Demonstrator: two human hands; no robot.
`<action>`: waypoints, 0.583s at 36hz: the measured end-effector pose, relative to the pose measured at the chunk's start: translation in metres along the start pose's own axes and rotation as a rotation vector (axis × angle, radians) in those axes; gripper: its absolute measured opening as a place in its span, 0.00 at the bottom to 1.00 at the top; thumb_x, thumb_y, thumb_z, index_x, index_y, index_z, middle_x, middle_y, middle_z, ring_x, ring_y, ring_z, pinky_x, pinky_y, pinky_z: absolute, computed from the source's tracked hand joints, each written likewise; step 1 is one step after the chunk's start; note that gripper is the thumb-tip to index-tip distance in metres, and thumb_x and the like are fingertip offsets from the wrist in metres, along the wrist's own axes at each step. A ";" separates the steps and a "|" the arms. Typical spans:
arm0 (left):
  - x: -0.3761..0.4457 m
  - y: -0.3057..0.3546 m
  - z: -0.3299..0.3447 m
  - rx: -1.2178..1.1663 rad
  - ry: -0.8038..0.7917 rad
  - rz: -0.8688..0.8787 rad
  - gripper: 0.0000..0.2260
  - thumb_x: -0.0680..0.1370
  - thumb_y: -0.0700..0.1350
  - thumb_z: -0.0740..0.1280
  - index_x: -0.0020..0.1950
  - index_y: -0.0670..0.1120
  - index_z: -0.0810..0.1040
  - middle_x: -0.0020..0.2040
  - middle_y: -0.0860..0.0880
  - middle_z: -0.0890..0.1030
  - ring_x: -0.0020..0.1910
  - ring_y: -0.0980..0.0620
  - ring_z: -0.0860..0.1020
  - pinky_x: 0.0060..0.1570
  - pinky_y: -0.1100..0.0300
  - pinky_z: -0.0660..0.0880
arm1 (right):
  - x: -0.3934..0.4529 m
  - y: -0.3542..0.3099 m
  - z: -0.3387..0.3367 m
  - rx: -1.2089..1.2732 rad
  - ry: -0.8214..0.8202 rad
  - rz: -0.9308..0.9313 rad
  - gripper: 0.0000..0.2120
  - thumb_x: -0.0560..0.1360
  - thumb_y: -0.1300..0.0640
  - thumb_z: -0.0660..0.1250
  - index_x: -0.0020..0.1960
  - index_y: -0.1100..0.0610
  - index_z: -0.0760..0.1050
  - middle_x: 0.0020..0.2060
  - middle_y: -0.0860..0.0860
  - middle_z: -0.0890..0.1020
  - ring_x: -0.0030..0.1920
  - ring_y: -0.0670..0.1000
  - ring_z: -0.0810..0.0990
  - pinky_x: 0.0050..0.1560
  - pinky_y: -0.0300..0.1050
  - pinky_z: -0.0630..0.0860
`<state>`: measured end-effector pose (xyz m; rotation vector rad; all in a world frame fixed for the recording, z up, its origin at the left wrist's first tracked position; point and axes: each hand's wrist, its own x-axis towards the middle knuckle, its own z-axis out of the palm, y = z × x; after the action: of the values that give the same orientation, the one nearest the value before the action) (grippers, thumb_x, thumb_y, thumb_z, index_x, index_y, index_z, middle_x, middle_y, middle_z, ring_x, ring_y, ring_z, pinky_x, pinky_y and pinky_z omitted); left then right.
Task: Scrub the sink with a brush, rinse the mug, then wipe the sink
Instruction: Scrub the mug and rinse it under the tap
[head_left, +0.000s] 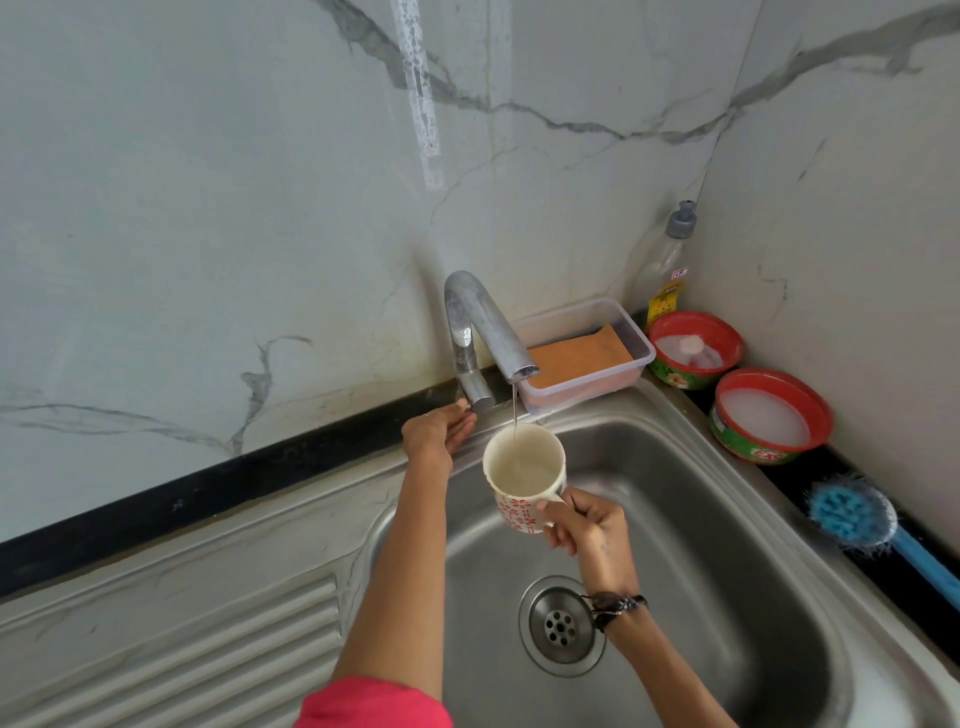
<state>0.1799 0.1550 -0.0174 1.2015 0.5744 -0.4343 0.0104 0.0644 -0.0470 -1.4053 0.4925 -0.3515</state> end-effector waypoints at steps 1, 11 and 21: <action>0.000 0.000 0.000 0.004 0.002 -0.003 0.06 0.72 0.32 0.70 0.47 0.32 0.77 0.28 0.44 0.80 0.32 0.51 0.80 0.33 0.63 0.79 | 0.000 0.000 0.000 0.000 0.000 -0.002 0.16 0.60 0.54 0.69 0.19 0.53 0.65 0.18 0.48 0.67 0.25 0.50 0.65 0.32 0.41 0.63; -0.004 0.000 0.000 0.008 0.008 0.004 0.09 0.72 0.32 0.70 0.52 0.32 0.77 0.38 0.41 0.80 0.36 0.50 0.80 0.34 0.63 0.79 | 0.001 0.000 0.000 -0.002 -0.001 -0.016 0.16 0.61 0.56 0.68 0.19 0.53 0.65 0.18 0.48 0.67 0.25 0.50 0.66 0.30 0.38 0.64; -0.005 0.000 0.000 -0.006 0.005 0.009 0.11 0.72 0.32 0.69 0.54 0.32 0.77 0.38 0.41 0.80 0.37 0.49 0.80 0.35 0.62 0.80 | 0.000 -0.001 0.000 0.006 -0.011 -0.010 0.16 0.59 0.52 0.70 0.19 0.54 0.65 0.18 0.49 0.67 0.24 0.49 0.65 0.29 0.37 0.63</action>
<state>0.1758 0.1548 -0.0147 1.1996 0.5744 -0.4218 0.0104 0.0638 -0.0462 -1.4031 0.4753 -0.3530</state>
